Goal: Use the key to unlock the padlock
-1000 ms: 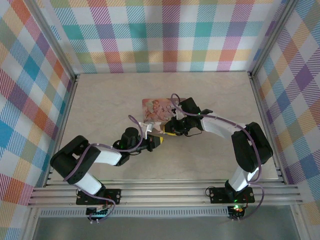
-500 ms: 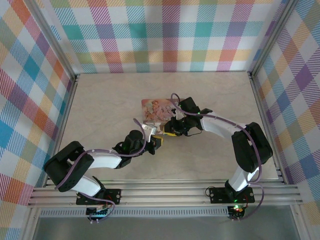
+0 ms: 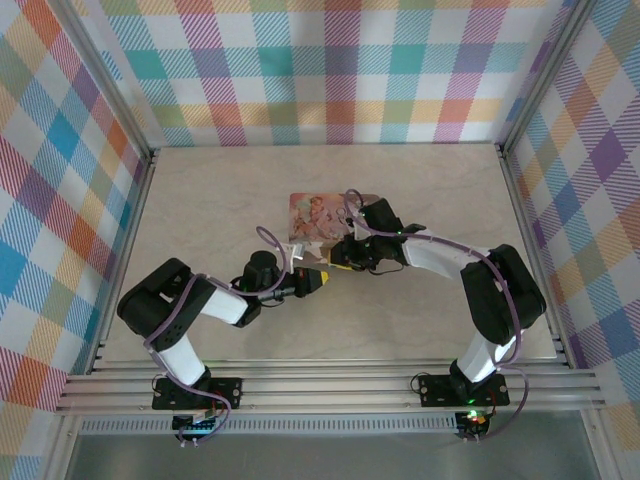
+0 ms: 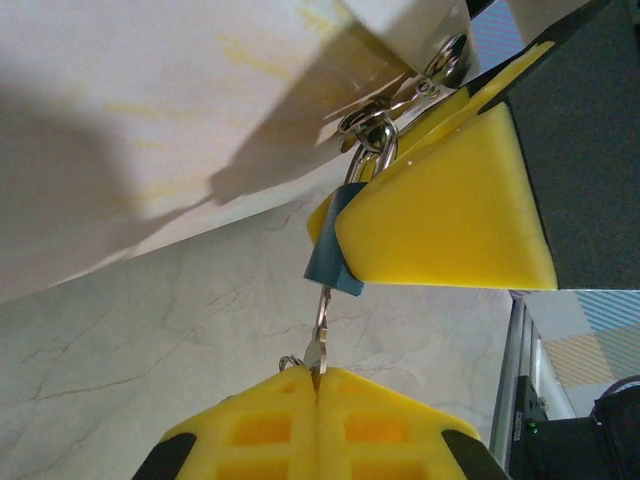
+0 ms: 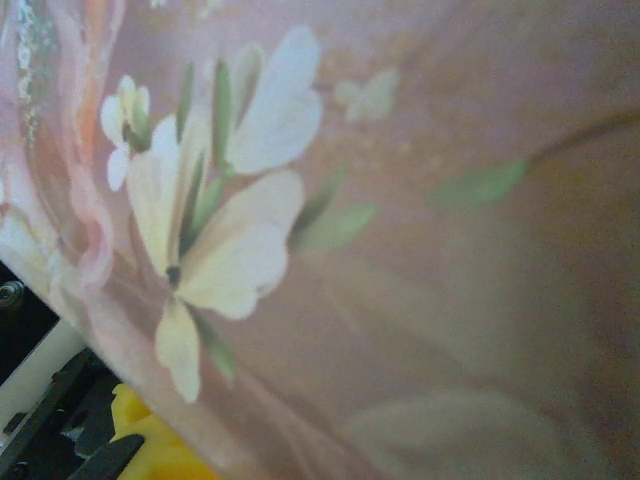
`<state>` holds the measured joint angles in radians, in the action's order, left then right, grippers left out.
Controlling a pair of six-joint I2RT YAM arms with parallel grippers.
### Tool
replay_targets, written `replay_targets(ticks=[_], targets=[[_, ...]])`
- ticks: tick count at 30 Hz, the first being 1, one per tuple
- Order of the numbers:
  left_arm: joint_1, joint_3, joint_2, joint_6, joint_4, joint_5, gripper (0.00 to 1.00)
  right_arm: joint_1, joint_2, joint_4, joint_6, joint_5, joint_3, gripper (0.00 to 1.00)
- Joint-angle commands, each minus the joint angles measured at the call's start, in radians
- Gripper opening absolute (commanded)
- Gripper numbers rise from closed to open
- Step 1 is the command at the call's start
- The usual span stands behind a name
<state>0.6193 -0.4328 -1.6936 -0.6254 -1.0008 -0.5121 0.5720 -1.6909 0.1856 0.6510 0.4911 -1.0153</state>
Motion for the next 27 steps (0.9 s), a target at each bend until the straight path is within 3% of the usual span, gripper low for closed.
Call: replay_targets(ticks=[1,6,9,11,16,27], targets=[[0.036,-0.092,0.033,0.024,-0.213,-0.032,0.0,0.042,-0.004,0.044,0.025,0.17,0.014,0.0],[0.071,-0.042,0.158,0.175,-0.086,0.121,0.0,0.042,-0.003,0.118,-0.024,0.13,-0.002,0.0],[0.067,-0.056,0.192,0.195,-0.013,0.125,0.0,0.041,-0.007,0.104,-0.035,0.123,0.014,0.0],[0.068,-0.07,0.179,0.198,0.012,0.104,0.0,0.042,-0.008,0.073,-0.02,0.121,0.028,0.06],[0.081,-0.047,0.094,0.187,-0.052,0.109,0.0,0.041,-0.007,0.031,0.02,0.093,0.047,0.22],[0.089,-0.007,-0.035,0.171,-0.167,0.158,0.0,0.042,0.038,-0.008,0.064,0.011,0.097,0.37]])
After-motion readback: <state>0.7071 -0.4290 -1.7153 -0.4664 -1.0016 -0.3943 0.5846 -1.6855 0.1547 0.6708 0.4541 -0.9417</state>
